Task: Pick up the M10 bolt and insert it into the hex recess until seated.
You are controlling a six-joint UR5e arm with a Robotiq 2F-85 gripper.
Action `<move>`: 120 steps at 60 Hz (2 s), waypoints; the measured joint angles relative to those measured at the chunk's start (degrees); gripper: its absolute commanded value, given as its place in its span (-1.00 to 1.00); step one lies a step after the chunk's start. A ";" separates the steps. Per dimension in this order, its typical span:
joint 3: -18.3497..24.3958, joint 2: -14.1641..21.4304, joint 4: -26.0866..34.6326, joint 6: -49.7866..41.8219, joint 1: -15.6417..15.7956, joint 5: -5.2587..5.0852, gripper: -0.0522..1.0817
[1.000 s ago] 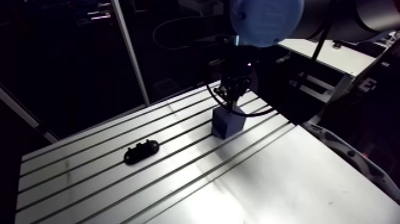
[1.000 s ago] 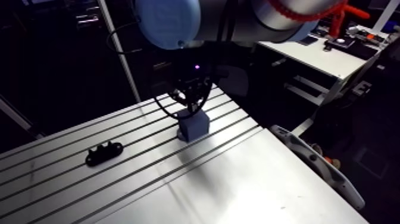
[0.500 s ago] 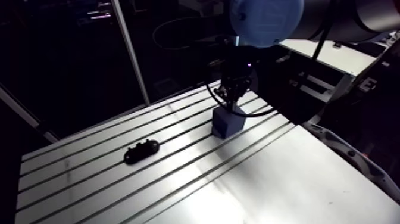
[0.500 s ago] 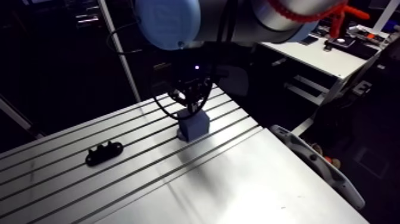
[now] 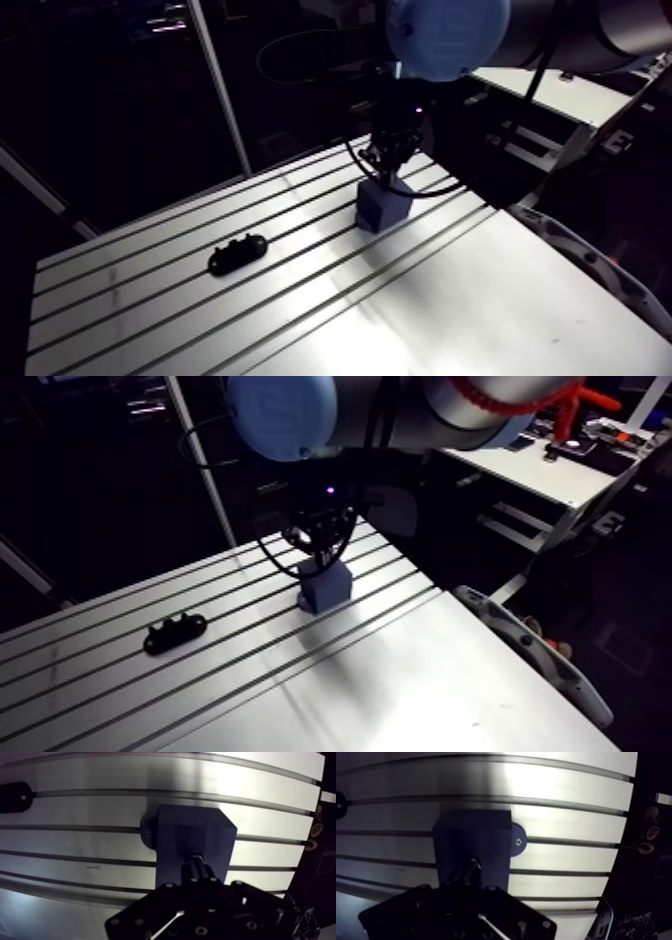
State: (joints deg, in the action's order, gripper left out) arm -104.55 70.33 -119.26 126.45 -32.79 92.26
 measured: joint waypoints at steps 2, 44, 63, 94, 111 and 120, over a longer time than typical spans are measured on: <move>-0.02 -0.03 -0.10 0.01 0.00 0.00 0.99; -0.26 -0.37 -1.15 0.17 -0.09 0.00 0.99; -0.36 -0.42 -1.19 0.16 -0.09 0.00 0.99; -0.44 -0.43 -1.35 0.16 -0.09 0.00 0.99; -0.16 -0.35 -1.35 0.17 -0.09 -0.10 0.99; 0.03 -0.19 -1.23 0.21 -0.04 -0.15 0.99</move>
State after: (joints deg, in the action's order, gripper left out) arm -104.52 70.14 -120.49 126.66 -32.83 92.11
